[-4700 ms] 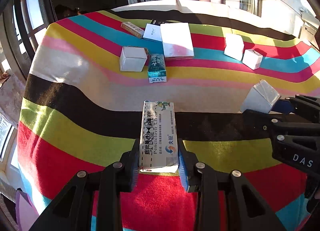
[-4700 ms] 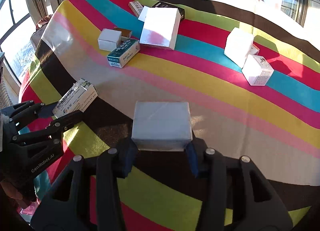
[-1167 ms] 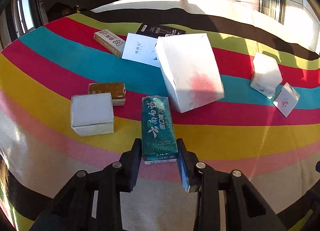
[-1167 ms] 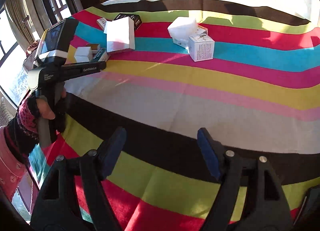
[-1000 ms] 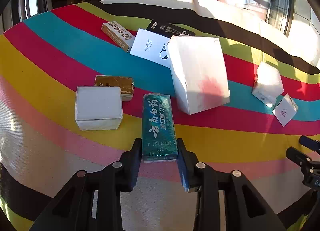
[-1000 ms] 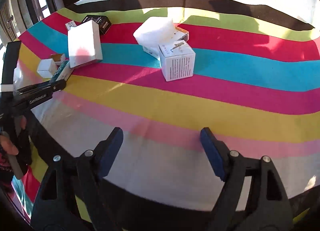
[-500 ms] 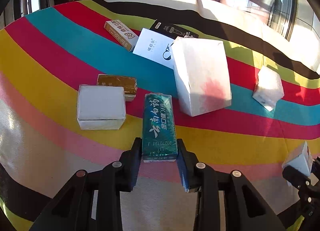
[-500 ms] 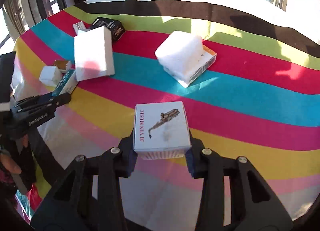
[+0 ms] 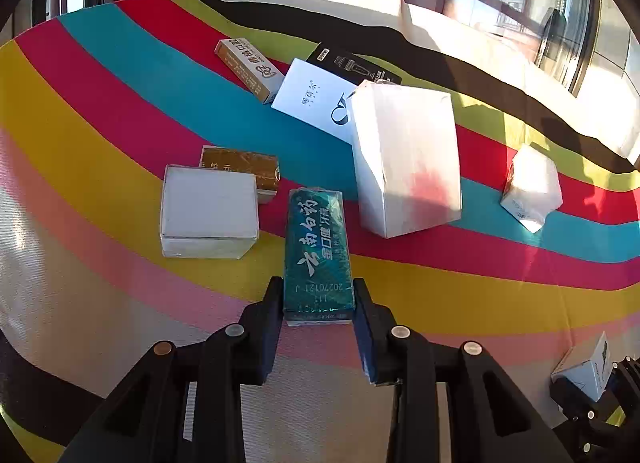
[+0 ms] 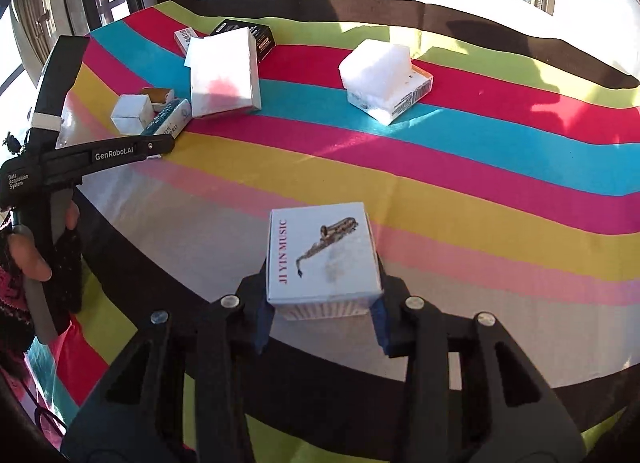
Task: Organize objects
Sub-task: 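Grasp the green medicine box with the left tool while the right tool grasps the white JIYIN MUSIC box, then carry the green box and JIYIN MUSIC box to the storage bin, then open both tools over the bin to release the boxes, then move both empty tools back over the table, then grasp the white foam block with the right tool while the left tool grasps the white tissue pack, then carry the tissue pack and foam block to the storage bin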
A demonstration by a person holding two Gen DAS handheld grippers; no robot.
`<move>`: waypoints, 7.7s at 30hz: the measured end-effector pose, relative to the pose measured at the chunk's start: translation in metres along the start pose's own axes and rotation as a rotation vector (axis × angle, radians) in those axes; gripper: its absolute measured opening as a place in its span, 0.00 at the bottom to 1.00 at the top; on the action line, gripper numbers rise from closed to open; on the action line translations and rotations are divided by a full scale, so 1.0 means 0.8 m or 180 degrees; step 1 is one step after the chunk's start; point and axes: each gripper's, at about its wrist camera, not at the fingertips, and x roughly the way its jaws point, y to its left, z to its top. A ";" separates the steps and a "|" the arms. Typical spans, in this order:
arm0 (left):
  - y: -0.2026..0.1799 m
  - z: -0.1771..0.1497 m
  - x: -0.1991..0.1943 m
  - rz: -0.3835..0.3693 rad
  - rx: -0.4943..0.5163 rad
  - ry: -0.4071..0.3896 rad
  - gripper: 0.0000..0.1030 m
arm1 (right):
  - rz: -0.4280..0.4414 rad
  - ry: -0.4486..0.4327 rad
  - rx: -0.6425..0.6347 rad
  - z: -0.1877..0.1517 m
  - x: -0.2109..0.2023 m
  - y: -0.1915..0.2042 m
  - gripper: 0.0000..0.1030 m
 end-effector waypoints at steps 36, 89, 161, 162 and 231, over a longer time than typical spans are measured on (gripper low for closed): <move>0.003 -0.220 -0.217 0.0247 0.0456 -0.0211 0.34 | 0.0426 -0.0088 -0.0755 -0.061 -0.094 0.129 0.44; 0.278 -0.398 -0.338 0.1466 -0.1268 -0.0074 0.59 | 0.2004 0.0444 -0.3101 -0.202 -0.106 0.505 0.76; -0.036 -0.042 -0.035 -0.0341 -0.0026 0.0143 0.97 | -0.0564 -0.0062 0.0099 0.049 -0.007 -0.104 0.51; -0.053 -0.037 -0.032 -0.0409 0.0057 0.0182 0.97 | -0.0605 -0.0016 0.0059 0.037 -0.009 -0.110 0.51; -0.021 -0.189 -0.184 0.0111 0.0608 -0.0295 0.51 | 0.0337 0.0070 -0.0441 -0.071 -0.087 0.068 0.52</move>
